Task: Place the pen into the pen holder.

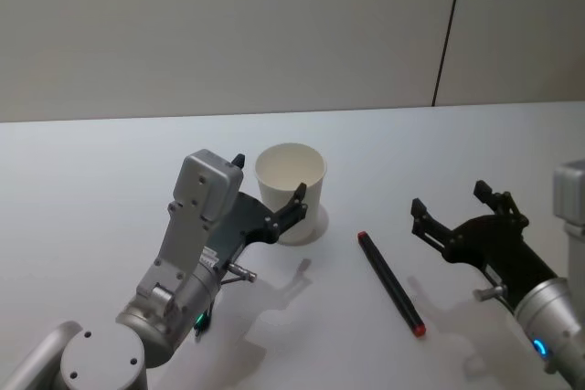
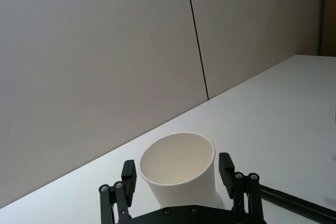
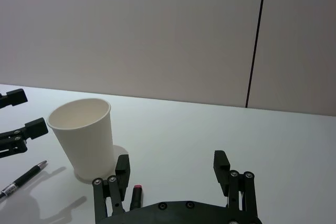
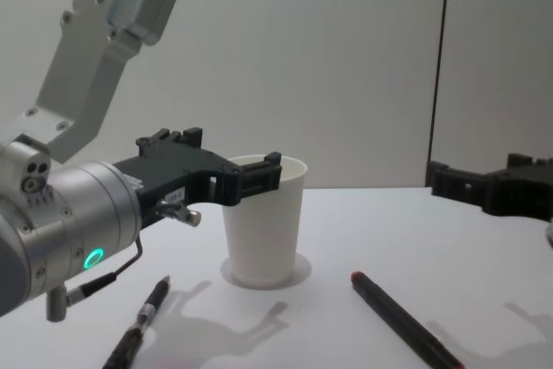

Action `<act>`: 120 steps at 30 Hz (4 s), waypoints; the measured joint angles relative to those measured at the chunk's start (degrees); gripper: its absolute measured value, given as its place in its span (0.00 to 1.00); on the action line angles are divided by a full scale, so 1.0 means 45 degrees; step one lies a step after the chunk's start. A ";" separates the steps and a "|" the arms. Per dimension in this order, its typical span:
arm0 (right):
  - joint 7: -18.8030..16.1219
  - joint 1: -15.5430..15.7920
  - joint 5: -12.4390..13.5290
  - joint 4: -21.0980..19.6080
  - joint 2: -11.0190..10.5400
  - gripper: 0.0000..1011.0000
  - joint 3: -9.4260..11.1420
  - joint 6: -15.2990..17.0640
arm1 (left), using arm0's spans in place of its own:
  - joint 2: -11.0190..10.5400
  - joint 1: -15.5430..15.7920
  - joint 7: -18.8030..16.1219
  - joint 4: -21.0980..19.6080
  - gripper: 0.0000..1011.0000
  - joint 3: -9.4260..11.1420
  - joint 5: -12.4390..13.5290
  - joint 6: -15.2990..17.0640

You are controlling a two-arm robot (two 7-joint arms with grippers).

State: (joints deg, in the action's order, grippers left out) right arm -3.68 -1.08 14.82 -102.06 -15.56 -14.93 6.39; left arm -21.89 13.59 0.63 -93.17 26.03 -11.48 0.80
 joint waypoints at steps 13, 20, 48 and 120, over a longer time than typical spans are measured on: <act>0.1186 -0.0349 0.0005 -0.0171 0.0858 0.99 -0.0282 0.2062 | 0.0000 0.0000 0.0000 0.0000 0.99 0.0000 0.0000 -0.0001; 0.1740 -0.0517 0.0136 -0.0160 0.1274 0.99 -0.0385 0.3203 | 0.0000 0.0000 0.0000 -0.0001 0.99 0.0000 0.0000 0.0000; 0.2056 -0.1034 -0.0184 0.0585 0.2229 0.99 -0.0796 0.6382 | 0.0000 0.0000 0.0000 0.0000 0.99 0.0000 0.0000 -0.0001; 0.1892 -0.0887 -0.2916 0.0261 0.2541 0.17 -0.0874 0.5876 | 0.0000 0.0000 -0.0001 0.0000 0.99 0.0000 0.0000 -0.0001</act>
State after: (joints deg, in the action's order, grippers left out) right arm 4.83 -5.07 1.70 -100.89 -4.13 -18.86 32.83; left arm -21.90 13.59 0.62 -93.17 26.03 -11.48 0.80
